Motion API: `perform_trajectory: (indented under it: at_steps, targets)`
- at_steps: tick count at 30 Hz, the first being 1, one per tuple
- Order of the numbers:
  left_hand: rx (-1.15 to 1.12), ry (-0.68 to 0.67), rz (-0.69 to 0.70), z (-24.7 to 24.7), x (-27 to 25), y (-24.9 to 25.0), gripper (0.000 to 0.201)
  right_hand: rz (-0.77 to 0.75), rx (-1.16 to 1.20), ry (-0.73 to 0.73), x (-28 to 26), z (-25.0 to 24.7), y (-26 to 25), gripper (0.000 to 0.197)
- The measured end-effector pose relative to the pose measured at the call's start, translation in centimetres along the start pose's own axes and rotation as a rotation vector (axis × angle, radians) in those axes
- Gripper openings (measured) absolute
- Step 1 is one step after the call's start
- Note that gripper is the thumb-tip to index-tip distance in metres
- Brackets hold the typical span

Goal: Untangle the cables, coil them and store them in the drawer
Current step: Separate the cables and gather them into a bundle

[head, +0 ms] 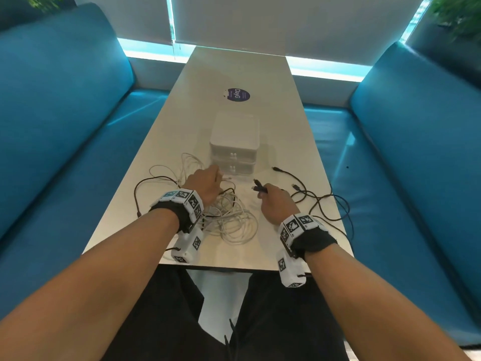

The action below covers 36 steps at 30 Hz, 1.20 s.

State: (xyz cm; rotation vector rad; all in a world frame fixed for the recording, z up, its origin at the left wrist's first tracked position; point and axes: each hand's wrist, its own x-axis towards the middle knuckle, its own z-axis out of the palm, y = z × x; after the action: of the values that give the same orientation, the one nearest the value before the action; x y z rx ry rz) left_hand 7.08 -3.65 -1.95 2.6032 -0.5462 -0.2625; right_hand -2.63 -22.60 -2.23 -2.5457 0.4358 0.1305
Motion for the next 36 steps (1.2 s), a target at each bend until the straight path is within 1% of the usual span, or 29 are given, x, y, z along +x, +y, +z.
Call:
perform_trajectory:
  at_steps: [2,3,5,7,10,13,16,18,21,24,25,28,30,33,36]
  targets:
    - [-0.01,0.016,-0.047,0.0,0.3,0.1,0.005,0.014,0.024,-0.017,0.1,0.3,-0.4,0.025]
    - [-0.003,0.028,-0.063,0.1,0.5,0.2,0.008,0.029,0.029,-0.023,0.1,0.5,-0.4,0.027]
    - [0.039,0.029,-0.075,0.4,0.8,0.3,0.024,0.049,0.049,-0.037,0.0,0.9,-0.5,0.03]
    - [0.138,-0.009,-0.048,0.5,1.3,0.3,0.032,0.06,0.079,-0.061,-0.1,1.2,-0.4,0.033]
    - [0.318,-0.069,-0.048,0.5,1.6,0.4,0.023,0.062,0.123,-0.096,0.0,1.7,-0.4,0.036]
    - [0.457,-0.053,-0.042,0.9,1.4,0.6,0.018,0.06,0.132,-0.095,0.2,1.9,-0.3,0.036]
    - [0.481,-0.032,-0.035,1.2,1.2,0.5,0.019,0.07,0.142,-0.099,0.4,1.9,-0.3,0.036]
    - [0.493,-0.012,-0.013,1.2,1.1,0.2,0.023,0.079,0.152,-0.107,0.4,1.8,-0.3,0.035]
    - [0.413,0.084,0.033,0.8,0.9,0.1,0.03,0.078,0.155,-0.105,0.3,1.7,-0.2,0.034]
    - [0.255,0.195,0.095,-0.4,0.7,0.6,0.013,0.089,0.16,-0.086,0.2,1.6,-0.1,0.034]
    - [0.194,0.221,0.112,-0.9,0.6,0.9,0.01,0.093,0.169,-0.075,0.2,1.6,-0.2,0.034]
    - [0.067,0.283,0.172,-1.9,0.3,2.1,0.011,0.078,0.216,-0.026,0.0,1.1,-0.5,0.032]
    - [0.05,0.299,0.215,-2.0,0.2,3.1,0.011,0.061,0.271,0.021,-0.2,0.6,-0.7,0.032]
    - [0.033,0.295,0.23,-1.7,-0.2,4.5,0.007,0.031,0.37,0.119,-0.4,0.0,-1.1,0.031]
    - [0.025,0.313,0.253,-0.5,-1.1,5.8,0.012,-0.008,0.457,0.168,-0.7,-0.5,-1.5,0.038]
